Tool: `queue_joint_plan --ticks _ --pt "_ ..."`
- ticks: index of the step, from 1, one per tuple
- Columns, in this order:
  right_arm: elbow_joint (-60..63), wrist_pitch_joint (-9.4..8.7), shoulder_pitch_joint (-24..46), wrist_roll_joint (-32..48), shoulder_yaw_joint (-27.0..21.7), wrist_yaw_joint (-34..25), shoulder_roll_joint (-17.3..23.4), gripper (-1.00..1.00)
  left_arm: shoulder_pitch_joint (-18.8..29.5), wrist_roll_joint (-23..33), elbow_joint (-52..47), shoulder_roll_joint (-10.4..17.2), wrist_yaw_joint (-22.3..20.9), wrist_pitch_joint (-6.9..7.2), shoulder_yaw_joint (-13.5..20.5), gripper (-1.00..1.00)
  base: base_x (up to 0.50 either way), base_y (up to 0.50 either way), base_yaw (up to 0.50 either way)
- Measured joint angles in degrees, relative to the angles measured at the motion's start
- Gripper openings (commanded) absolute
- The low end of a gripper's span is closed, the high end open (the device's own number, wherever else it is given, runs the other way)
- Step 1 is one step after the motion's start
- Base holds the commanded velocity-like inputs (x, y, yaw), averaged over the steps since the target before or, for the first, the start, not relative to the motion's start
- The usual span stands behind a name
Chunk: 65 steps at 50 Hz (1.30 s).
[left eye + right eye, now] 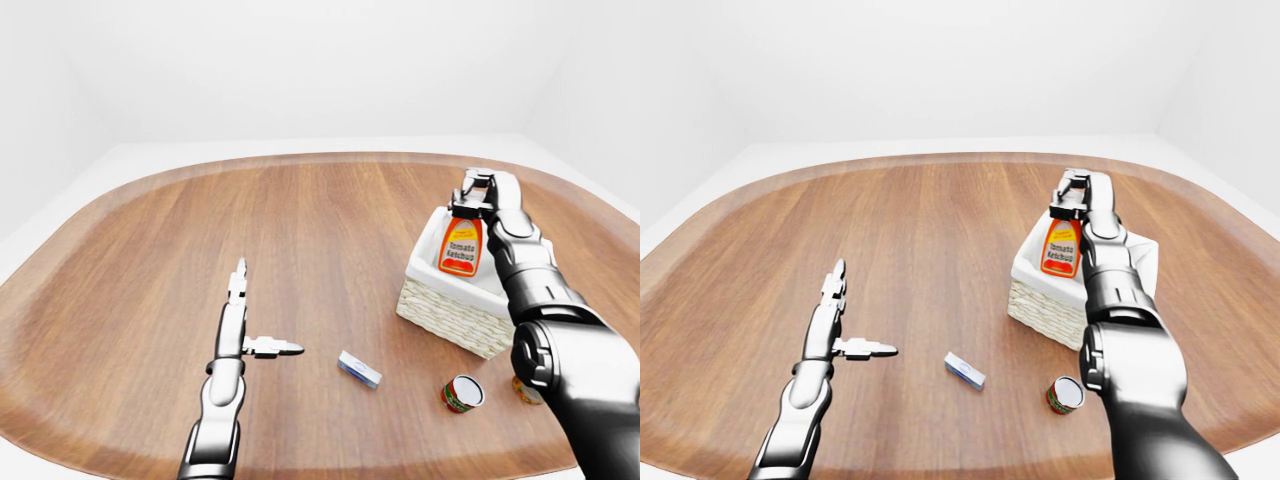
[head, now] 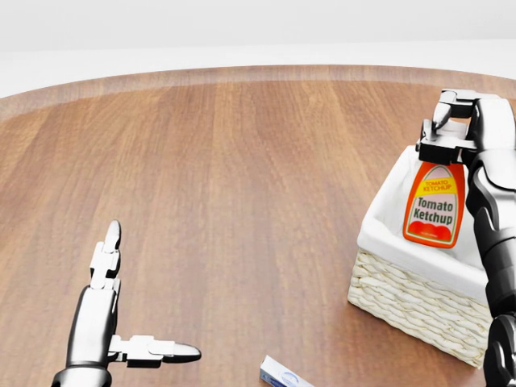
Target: Pick up the ketchup, and put it in the basket.
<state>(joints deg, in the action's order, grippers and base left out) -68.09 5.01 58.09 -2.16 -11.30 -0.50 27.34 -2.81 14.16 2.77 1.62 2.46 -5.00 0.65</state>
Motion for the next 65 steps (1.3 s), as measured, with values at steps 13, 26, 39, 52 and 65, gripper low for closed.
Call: queue_joint_plan --ticks 13,26,39,52,65 --pt "-2.52 0.0 1.12 0.17 -0.28 0.51 1.4 -1.0 0.42 0.34 1.47 -0.01 0.36 0.0 -0.19 1.0 0.0 0.0 0.0" --pt "-3.58 0.0 1.47 1.05 -0.39 1.58 2.8 -1.0 0.74 0.61 2.53 -0.02 0.65 0.0 -0.33 1.0 0.0 0.0 0.0" --pt "-4.42 0.0 0.93 4.62 0.21 3.33 3.89 -1.0 0.23 0.57 1.52 -0.04 0.36 0.0 -0.37 1.0 0.0 0.0 0.0" --pt "-5.06 0.0 0.26 8.72 0.65 4.19 4.18 -1.0 -0.63 0.26 -0.66 -0.07 -0.26 0.0 -0.21 1.0 0.0 0.0 0.0" --pt "-4.77 0.0 -0.16 10.22 0.22 4.41 4.18 -1.0 -1.0 0.08 -1.96 -0.1 -0.57 0.0 -0.12 1.0 0.0 0.0 0.0"
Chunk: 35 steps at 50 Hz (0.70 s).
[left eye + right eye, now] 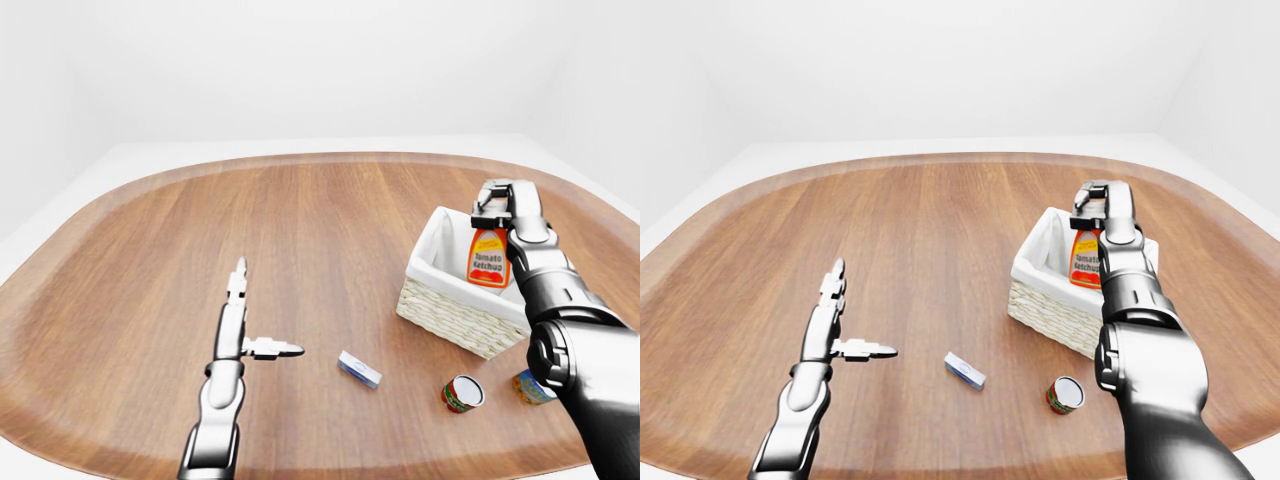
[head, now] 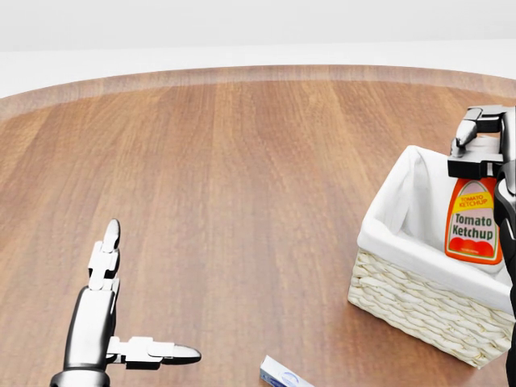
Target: Pick up the ketchup, and put it in the basket.
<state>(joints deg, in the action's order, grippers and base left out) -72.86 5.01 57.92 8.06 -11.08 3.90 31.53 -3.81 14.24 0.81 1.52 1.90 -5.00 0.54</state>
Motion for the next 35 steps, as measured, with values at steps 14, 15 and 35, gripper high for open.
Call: queue_joint_plan --ticks 14,15,35 --pt "0.26 -0.01 -0.32 3.64 0.7 0.32 -0.16 1.0 -0.24 -0.15 -0.8 0.03 -0.27 0.0 0.09 1.0 0.0 0.0 0.0" --pt "0.31 -0.01 -0.34 3.88 0.74 0.39 -0.16 1.0 -0.26 -0.16 -0.83 0.03 -0.29 0.0 0.1 1.0 0.0 0.0 0.0" --pt "0.76 -0.01 -0.57 5.44 0.88 1.15 -0.34 1.0 -0.64 -0.22 -1.45 0.05 -0.54 0.0 0.21 1.0 0.0 0.0 0.0"
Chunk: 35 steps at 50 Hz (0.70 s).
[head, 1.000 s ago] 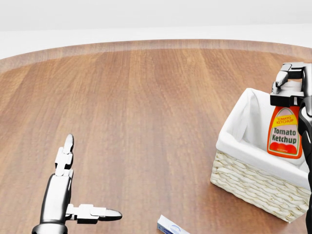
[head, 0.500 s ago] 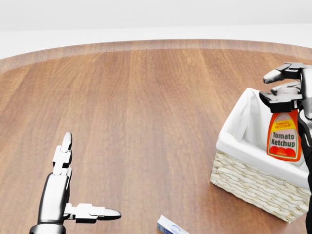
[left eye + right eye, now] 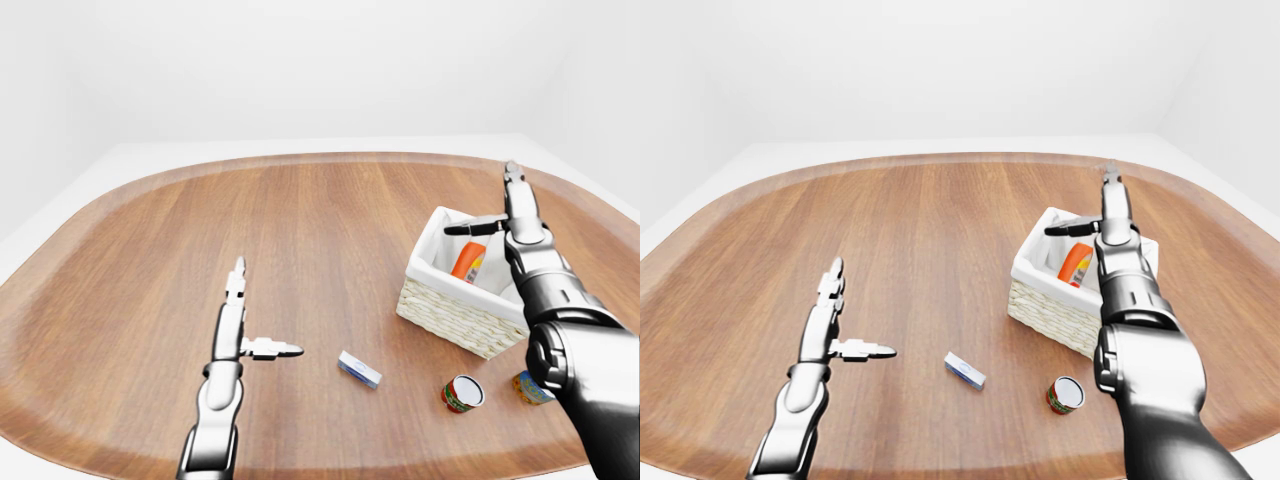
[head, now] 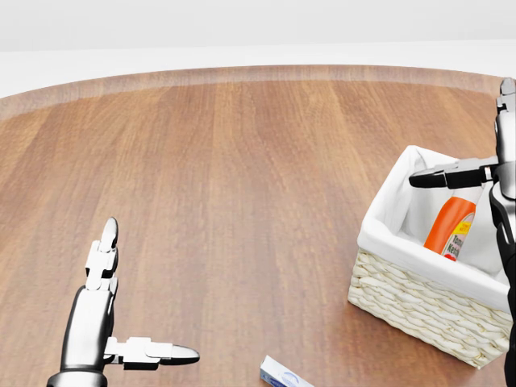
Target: Pick up the ketchup, and put it in the basket.
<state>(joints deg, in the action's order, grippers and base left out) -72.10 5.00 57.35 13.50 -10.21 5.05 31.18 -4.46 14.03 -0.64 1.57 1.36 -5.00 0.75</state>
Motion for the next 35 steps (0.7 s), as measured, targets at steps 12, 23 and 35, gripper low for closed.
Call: queue_joint_plan --ticks 12,23,35 --pt "6.0 -0.75 -0.1 -1.81 -0.19 -2.85 -0.14 1.0 0.01 0.03 0.05 -0.03 0.05 0.0 -0.01 1.0 0.0 0.0 0.0" --pt "39.63 -10.0 -7.09 -3.18 -2.31 -8.71 -0.71 1.0 -0.3 0.09 -0.5 -0.11 0.04 0.0 -0.18 1.0 0.0 0.0 0.0" --pt "71.98 -10.0 -12.89 -2.43 -4.38 -13.98 -1.62 1.0 -0.69 -0.07 -1.44 -0.15 -0.16 0.0 -0.19 1.0 0.0 0.0 0.0"
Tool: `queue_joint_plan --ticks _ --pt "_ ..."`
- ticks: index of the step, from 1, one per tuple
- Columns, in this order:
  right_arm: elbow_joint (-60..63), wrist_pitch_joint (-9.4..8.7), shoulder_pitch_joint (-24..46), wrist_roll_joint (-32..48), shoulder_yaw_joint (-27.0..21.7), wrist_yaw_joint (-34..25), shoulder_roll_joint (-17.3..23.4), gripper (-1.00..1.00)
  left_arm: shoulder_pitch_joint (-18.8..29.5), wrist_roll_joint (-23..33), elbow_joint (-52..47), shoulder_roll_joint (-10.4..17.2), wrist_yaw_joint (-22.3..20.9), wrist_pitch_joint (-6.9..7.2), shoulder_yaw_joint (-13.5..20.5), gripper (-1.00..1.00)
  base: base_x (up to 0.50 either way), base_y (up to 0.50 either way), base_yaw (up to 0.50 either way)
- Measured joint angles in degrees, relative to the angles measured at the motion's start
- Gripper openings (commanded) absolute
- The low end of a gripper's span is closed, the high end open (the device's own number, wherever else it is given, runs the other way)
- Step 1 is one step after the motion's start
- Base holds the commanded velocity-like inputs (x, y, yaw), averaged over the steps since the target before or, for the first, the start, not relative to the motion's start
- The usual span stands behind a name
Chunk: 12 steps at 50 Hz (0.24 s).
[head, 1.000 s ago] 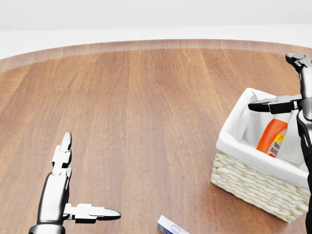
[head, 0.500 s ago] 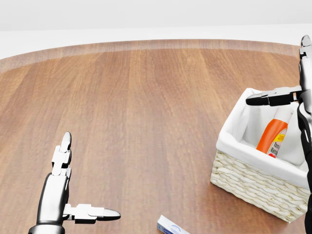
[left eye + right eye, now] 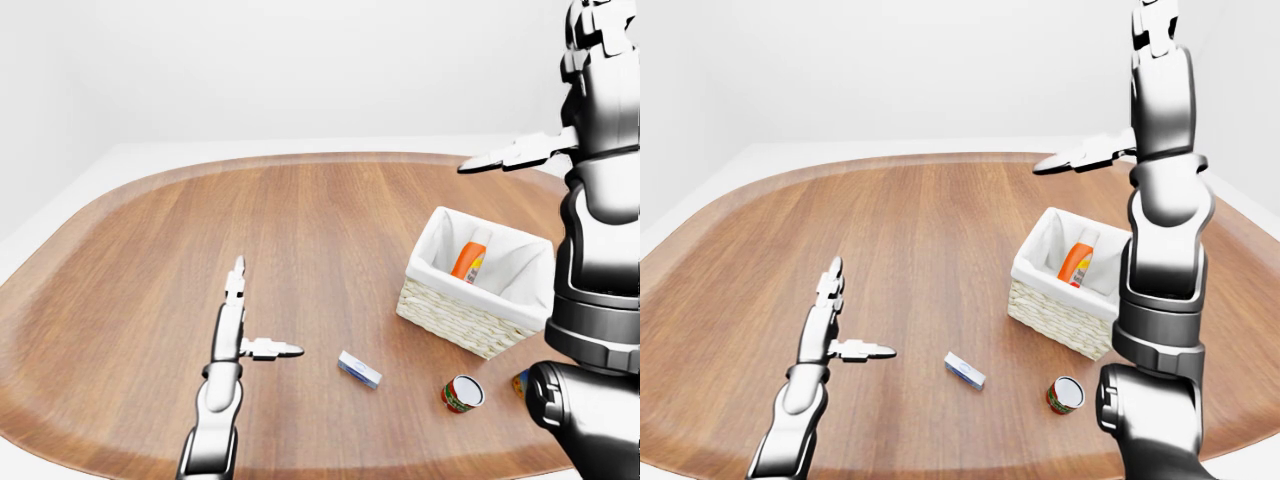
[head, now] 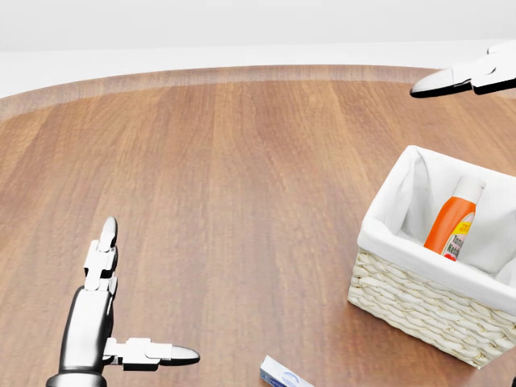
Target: Pick up the ketchup, and put it in the basket.
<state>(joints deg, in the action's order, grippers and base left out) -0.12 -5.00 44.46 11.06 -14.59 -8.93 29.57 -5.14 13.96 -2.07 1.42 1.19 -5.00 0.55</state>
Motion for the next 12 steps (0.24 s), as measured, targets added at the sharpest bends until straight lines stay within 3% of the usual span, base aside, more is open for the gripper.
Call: queue_joint_plan --ticks 12 --pt "18.92 0.0 -7.71 -0.26 -0.36 -1.97 -5.0 1.0 -0.13 -0.15 -0.34 -0.02 -0.17 0.0 -0.01 1.0 0.0 0.0 0.0"
